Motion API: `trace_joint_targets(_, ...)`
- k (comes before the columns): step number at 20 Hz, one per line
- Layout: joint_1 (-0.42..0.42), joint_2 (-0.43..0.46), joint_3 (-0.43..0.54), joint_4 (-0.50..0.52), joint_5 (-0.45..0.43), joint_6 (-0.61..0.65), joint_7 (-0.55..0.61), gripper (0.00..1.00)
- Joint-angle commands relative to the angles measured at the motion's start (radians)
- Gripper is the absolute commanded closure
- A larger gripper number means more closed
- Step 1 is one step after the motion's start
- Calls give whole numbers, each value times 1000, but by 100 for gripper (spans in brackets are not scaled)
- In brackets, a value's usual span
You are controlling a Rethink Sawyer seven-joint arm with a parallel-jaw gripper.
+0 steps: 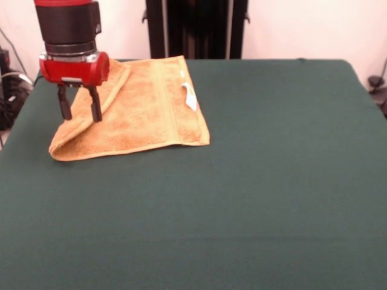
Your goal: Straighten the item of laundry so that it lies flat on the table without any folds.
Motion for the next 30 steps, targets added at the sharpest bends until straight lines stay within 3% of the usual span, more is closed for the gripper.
trace_joint_targets(1, 43, 71, 82, -37, -68, 47, -138, 0)
trace_joint_targets(15, 35, 146, 87, -73, -134, -53, -96, 0)
trace_joint_targets(30, 23, 159, 96, -114, -189, -44, -115, 0)
